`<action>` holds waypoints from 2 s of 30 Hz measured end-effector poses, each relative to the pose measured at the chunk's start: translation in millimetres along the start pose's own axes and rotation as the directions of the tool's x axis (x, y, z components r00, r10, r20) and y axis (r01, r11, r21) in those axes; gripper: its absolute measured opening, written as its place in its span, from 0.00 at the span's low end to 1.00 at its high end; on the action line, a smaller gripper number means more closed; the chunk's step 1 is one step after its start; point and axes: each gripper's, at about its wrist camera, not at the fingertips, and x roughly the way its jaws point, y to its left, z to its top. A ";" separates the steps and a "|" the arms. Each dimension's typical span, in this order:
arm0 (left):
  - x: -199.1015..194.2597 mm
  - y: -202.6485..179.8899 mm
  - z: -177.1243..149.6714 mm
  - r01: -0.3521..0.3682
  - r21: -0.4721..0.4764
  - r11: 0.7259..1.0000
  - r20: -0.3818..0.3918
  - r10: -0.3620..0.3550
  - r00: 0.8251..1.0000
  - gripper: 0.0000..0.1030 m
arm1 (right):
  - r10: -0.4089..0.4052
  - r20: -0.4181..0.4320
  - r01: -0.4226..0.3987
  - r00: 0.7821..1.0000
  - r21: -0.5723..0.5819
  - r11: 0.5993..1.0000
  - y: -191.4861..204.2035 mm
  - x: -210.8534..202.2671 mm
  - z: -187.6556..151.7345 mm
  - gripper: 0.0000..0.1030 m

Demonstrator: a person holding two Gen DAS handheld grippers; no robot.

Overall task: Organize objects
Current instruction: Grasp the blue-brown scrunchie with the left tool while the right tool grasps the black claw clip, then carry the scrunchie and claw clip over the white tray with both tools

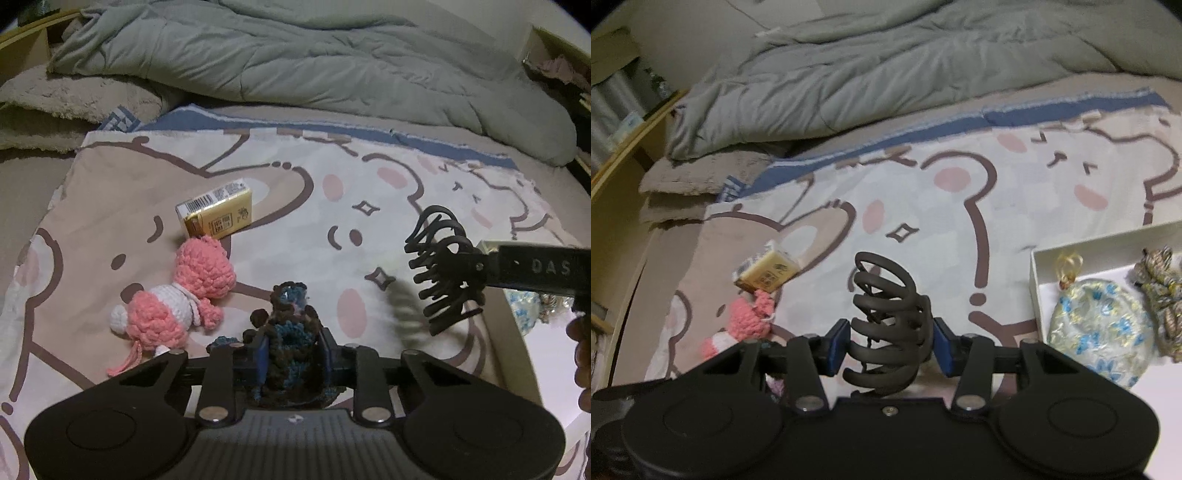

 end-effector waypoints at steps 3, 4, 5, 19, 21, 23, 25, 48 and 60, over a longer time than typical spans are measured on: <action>-11.7 0.5 0.6 0.009 -0.017 1.000 0.025 -0.008 1.000 0.20 | 0.011 0.023 -0.010 1.000 -0.029 1.000 5.0 -17.1 -0.9 0.47; -16.7 0.3 0.6 0.010 -0.023 1.000 0.037 -0.010 0.999 0.17 | 0.015 0.029 -0.014 0.999 -0.035 0.999 5.9 -21.8 -1.7 0.47; -20.8 -0.2 0.8 0.013 -0.026 1.000 0.046 -0.012 0.999 0.16 | 0.018 0.035 -0.017 0.999 -0.042 0.999 6.9 -27.1 -2.3 0.47; -71.4 -16.9 -4.4 0.062 -0.028 0.998 0.154 -0.057 0.987 0.15 | 0.044 0.085 -0.035 0.995 -0.111 0.993 11.9 -77.7 -15.4 0.47; -77.1 -20.5 -5.4 0.068 -0.025 0.997 0.168 -0.063 0.984 0.15 | 0.045 0.090 -0.034 0.995 -0.120 0.992 11.2 -83.8 -17.5 0.47; -82.4 -24.9 -6.6 0.067 -0.014 0.998 0.180 -0.064 0.982 0.15 | 0.044 0.096 -0.031 0.994 -0.128 0.991 10.5 -89.6 -18.7 0.47; -87.8 -30.1 -8.1 0.065 -0.004 0.998 0.191 -0.063 0.980 0.15 | 0.043 0.103 -0.029 0.994 -0.135 0.990 9.0 -95.7 -19.8 0.47; -91.8 -126.1 -8.5 0.183 0.111 0.977 0.214 -0.204 0.955 0.15 | -0.050 0.186 0.072 0.981 -0.112 0.991 -69.8 -173.0 -36.6 0.47; -82.0 -201.3 -11.5 0.279 0.193 0.941 0.183 -0.314 0.932 0.15 | -0.130 0.219 0.143 0.967 -0.047 0.989 -134.1 -206.5 -46.9 0.47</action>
